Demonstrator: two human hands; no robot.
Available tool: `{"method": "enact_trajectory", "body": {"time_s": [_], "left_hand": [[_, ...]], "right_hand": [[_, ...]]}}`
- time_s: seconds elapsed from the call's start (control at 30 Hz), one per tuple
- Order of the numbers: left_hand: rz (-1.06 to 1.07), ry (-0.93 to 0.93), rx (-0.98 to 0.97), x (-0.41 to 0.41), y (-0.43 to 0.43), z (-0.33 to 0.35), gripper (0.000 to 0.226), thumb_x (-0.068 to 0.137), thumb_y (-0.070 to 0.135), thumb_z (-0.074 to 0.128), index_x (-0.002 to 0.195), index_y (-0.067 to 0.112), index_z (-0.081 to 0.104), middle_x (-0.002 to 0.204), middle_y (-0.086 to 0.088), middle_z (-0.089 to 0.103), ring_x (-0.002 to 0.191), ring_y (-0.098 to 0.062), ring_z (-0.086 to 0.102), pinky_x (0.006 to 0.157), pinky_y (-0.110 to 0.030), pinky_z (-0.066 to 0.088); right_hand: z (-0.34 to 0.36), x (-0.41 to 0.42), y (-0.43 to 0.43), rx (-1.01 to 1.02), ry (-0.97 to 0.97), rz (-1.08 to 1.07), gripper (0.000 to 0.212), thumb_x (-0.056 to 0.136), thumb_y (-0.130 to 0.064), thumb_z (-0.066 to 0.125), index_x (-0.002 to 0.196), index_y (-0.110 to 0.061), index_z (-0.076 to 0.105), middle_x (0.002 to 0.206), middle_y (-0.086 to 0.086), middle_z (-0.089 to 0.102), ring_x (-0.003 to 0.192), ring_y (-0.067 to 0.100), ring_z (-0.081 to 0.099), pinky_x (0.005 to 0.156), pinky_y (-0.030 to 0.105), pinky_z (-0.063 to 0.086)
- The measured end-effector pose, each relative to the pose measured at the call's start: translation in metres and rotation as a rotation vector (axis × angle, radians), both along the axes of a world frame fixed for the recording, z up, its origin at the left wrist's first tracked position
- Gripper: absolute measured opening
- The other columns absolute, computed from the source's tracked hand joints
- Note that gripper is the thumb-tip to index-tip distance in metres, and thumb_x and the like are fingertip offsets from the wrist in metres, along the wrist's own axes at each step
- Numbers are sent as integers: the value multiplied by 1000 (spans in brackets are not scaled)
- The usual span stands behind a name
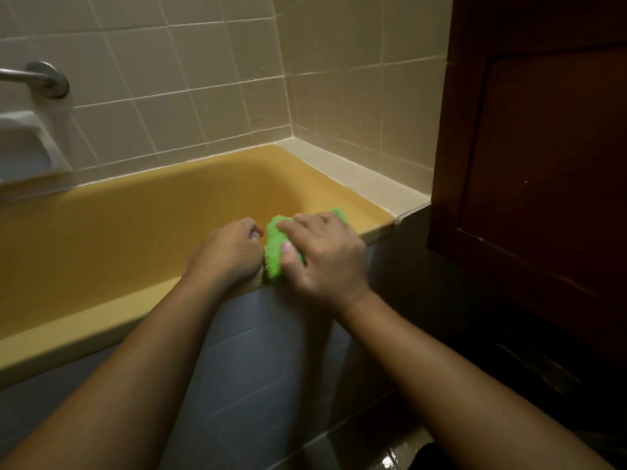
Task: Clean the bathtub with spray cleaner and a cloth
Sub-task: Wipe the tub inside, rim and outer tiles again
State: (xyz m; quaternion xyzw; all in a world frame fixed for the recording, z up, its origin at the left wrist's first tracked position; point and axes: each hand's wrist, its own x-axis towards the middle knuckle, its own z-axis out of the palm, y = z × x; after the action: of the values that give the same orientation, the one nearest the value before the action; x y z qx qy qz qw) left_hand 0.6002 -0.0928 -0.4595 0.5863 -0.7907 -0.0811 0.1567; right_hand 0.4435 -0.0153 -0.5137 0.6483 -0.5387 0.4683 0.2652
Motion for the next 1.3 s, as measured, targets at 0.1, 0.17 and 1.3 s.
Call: {"method": "enact_trajectory", "body": {"time_s": [0.1,0.17,1.3], "left_hand": [[-1,14,-22,3,2,0,22,103,33,46,113,33,66,127,-10,70,116,-33,63,99,-41,51],[19,12,-12,3,4,0,27,103,35,43,118,35,65,129,-6,68,119,-32,61,103,-43,49],[-326,1168,312,36,113,9,32,103,14,57,135,12,60,113,-10,77,100,-18,71,84,-28,59]], "right_hand": [[-10,-7,0,-102,63,65,42,100,-41,47,120,-17,76,114,5,73,100,35,64,80,44,53],[-22,-36,-4,-164,53,41,50,104,-42,38,123,-14,75,118,10,72,105,38,65,91,47,52],[-14,33,48,-1,-297,396,70,90,-49,75,139,-3,55,135,11,60,123,28,58,109,37,45]]}}
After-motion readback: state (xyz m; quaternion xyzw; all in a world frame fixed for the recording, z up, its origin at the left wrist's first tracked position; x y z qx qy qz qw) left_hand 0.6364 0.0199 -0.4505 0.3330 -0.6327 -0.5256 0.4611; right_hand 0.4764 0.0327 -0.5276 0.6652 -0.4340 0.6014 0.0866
